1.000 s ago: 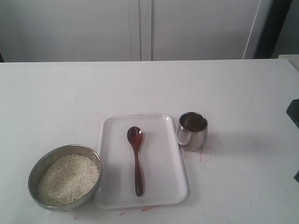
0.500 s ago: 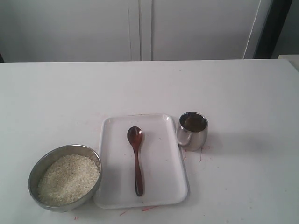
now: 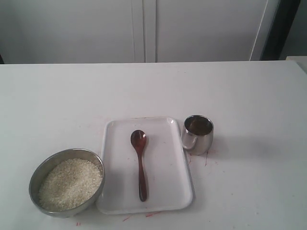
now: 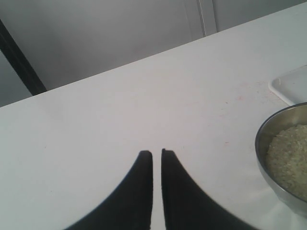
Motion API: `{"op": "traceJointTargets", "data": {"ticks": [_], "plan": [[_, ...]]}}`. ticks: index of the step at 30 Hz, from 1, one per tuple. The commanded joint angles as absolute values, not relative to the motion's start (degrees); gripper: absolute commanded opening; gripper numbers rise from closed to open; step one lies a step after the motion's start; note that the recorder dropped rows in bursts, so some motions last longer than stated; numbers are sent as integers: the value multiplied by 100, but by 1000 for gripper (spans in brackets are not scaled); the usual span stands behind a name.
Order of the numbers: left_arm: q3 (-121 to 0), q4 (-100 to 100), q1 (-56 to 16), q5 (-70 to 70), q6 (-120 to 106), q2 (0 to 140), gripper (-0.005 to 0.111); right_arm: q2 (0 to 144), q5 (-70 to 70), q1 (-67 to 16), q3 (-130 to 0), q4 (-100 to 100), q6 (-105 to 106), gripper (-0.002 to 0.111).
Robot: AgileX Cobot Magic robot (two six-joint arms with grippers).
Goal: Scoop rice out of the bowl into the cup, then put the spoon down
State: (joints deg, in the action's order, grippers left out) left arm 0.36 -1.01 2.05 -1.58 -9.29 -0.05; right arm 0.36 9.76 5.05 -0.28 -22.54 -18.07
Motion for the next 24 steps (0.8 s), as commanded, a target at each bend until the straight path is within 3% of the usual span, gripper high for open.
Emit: {"op": "traceJointTargets", "data": {"ticks": [1,7,19,24], "plan": [[0,-51,190,-125,-921,0,14,0,1468,534,0,-2299,-1619,0],[0,-51,190,-125,-921,0,14,0,2060,534,0,-2299,-1619,0],[0,-51,190,-125,-921,0,14,0,1518,522,0,-2144,-1683,0],[0,-51,190,-125,-921,0,14,0,1593,522,0,-1240,-436,0]]}}
